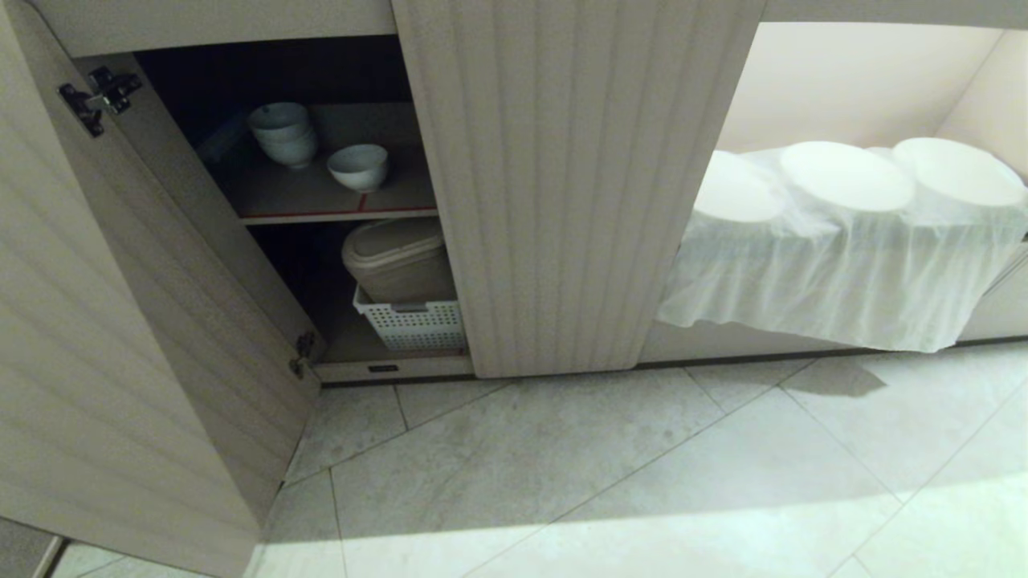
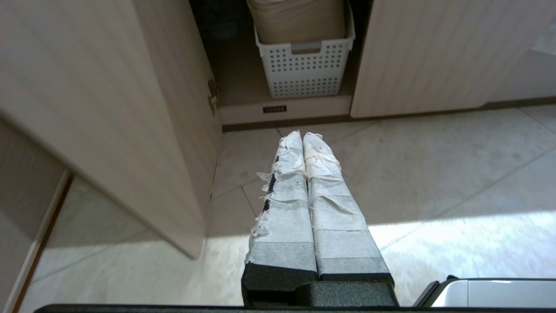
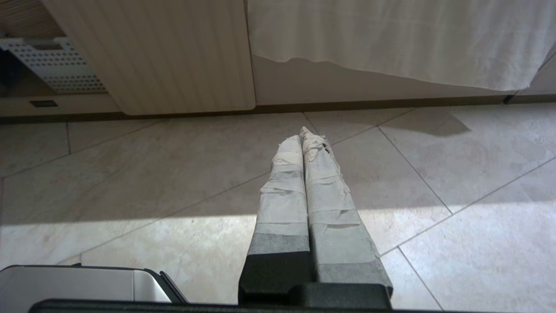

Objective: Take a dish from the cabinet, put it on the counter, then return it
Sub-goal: Take the bowl from the cabinet

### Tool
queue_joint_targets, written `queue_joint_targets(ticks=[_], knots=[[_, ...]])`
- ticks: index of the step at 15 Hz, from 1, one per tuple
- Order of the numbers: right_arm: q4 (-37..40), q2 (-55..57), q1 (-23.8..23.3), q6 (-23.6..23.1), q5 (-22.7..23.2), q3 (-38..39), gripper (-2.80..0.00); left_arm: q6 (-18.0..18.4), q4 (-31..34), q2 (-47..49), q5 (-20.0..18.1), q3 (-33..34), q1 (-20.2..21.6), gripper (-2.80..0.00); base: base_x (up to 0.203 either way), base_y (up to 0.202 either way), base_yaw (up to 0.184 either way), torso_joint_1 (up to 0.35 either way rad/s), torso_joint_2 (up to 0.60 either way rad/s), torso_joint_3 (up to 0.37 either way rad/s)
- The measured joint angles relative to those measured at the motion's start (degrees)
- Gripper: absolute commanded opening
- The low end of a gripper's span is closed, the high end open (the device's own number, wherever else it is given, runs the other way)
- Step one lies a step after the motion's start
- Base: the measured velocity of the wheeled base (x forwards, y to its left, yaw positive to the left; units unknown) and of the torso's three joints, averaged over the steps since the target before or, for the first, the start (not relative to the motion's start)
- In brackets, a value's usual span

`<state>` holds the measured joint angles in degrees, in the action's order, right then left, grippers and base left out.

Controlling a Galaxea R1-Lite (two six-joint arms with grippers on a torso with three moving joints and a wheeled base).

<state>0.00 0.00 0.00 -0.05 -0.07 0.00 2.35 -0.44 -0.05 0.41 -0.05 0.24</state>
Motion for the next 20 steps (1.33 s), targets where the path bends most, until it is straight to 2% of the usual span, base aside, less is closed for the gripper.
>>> queue_joint_targets(ticks=[20], knots=[[0.0, 0.0, 0.0, 0.0, 0.0, 0.0, -2.8, 0.2, 0.1, 0.0, 0.0, 0.0, 0.0, -2.8, 0.197, 0.0, 0.0, 0.002, 0.0, 0.003]])
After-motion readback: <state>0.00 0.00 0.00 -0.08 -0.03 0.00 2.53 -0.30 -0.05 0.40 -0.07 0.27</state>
